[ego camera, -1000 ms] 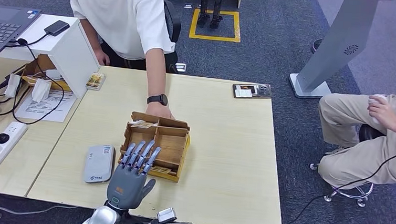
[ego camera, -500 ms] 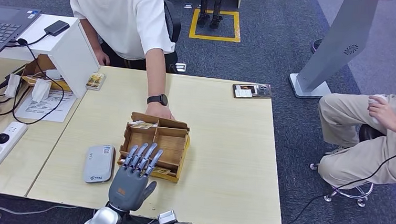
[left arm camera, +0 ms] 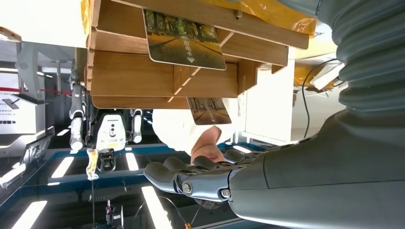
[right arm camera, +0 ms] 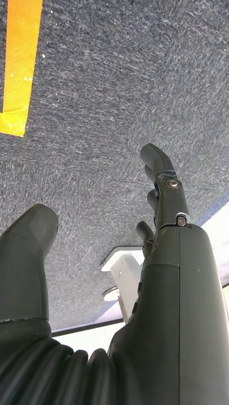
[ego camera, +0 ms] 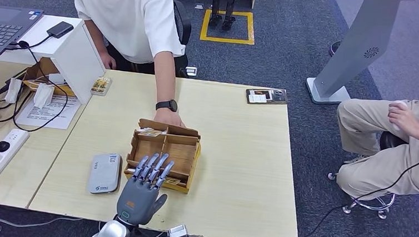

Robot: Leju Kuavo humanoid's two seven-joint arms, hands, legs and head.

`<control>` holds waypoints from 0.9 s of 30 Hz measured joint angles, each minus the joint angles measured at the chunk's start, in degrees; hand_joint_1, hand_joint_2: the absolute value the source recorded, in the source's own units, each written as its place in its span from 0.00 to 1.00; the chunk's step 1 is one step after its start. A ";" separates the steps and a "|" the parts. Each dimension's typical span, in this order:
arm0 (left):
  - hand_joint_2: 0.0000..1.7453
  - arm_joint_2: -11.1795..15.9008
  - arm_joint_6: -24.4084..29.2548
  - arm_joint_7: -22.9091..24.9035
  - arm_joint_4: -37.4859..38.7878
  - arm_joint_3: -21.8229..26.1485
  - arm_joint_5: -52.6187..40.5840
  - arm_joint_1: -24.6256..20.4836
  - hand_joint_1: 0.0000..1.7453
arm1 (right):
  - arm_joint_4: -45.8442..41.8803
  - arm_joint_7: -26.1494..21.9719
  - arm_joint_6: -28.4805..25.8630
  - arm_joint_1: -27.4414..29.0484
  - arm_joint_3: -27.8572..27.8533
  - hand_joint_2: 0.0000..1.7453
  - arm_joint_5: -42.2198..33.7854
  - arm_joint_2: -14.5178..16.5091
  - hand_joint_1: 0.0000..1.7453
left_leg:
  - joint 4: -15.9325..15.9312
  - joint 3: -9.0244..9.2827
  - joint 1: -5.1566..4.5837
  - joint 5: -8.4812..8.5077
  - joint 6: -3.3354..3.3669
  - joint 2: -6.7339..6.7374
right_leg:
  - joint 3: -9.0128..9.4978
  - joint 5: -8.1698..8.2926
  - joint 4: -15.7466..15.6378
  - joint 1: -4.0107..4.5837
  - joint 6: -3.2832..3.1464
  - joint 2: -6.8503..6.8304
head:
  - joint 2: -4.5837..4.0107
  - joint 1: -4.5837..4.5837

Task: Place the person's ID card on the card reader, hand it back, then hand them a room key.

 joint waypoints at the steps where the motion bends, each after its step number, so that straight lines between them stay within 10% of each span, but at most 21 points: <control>1: 1.00 -0.01 0.00 -0.08 0.05 0.00 0.01 0.00 0.00 | 0.00 -0.01 0.00 0.00 0.00 1.00 0.00 0.00 0.00 | 0.00 0.00 0.00 0.00 0.00 0.00 | 0.00 0.00 0.00 0.00 0.00 0.00 | 0.00 -0.01; 5: 1.00 -0.18 0.00 -1.83 0.51 0.01 0.13 -0.16 0.10 | -0.01 -0.31 -0.11 0.02 0.00 1.00 0.06 0.00 0.00 | 0.00 0.00 0.00 0.00 0.00 0.00 | 0.00 0.00 0.00 0.00 0.00 0.00 | -0.01 -0.01; 9: 1.00 -0.49 0.00 -2.15 1.30 0.02 0.04 -0.10 0.98 | -0.02 -0.17 -0.08 0.00 0.00 1.00 0.46 0.00 0.00 | 0.00 0.00 0.00 0.00 0.00 0.00 | 0.00 0.00 0.00 0.00 0.00 0.00 | -0.01 0.00; 27: 1.00 -1.41 0.02 0.86 7.41 -0.17 -0.04 -2.27 1.00 | -0.11 0.15 -0.03 -0.05 0.00 1.00 0.44 0.02 0.00 | 0.00 0.10 0.00 0.00 0.00 0.00 | 0.11 0.00 0.00 0.00 0.00 0.00 | 0.01 -0.01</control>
